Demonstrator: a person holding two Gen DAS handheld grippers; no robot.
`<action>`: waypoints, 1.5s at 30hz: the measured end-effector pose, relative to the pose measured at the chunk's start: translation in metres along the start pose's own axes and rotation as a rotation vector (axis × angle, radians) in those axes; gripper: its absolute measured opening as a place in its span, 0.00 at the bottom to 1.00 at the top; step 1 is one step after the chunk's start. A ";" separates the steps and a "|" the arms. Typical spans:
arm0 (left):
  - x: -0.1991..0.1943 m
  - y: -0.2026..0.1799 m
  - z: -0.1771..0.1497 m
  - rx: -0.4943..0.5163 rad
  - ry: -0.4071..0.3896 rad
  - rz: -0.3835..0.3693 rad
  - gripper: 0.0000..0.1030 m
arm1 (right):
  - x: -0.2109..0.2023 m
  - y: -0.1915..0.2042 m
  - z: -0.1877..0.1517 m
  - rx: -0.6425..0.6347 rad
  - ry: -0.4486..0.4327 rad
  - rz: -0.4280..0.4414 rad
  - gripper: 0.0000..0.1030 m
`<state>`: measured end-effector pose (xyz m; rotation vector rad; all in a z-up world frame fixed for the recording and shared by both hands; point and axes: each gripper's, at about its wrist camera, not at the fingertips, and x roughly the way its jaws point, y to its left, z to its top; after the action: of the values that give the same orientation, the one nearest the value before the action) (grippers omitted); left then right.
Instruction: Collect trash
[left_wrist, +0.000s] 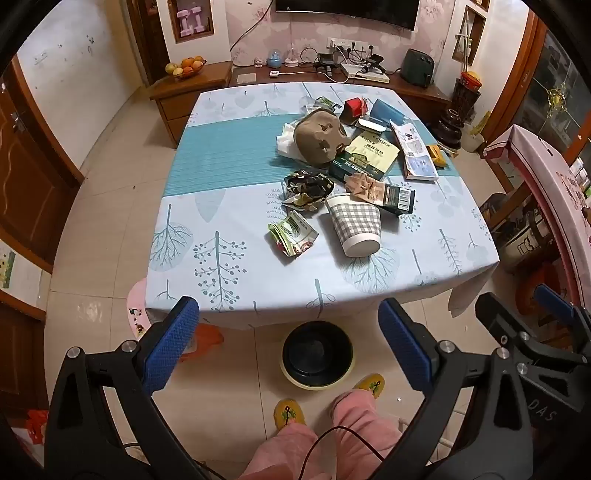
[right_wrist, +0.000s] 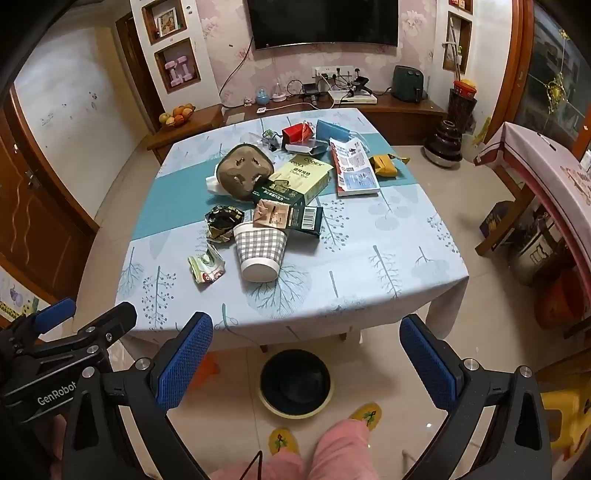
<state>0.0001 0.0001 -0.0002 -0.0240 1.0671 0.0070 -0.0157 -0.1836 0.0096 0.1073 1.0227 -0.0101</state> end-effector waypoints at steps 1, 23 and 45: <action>0.000 0.000 0.000 0.000 0.001 0.000 0.94 | 0.001 0.000 0.000 0.000 0.003 0.001 1.00; -0.002 -0.001 -0.007 -0.003 0.007 -0.005 0.88 | 0.004 -0.001 -0.008 -0.001 0.020 0.010 1.00; -0.008 0.001 -0.012 -0.002 0.009 -0.008 0.87 | -0.001 0.010 -0.020 -0.008 0.017 0.014 1.00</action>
<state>-0.0141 0.0004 0.0007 -0.0307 1.0755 0.0007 -0.0327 -0.1721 0.0007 0.1075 1.0393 0.0080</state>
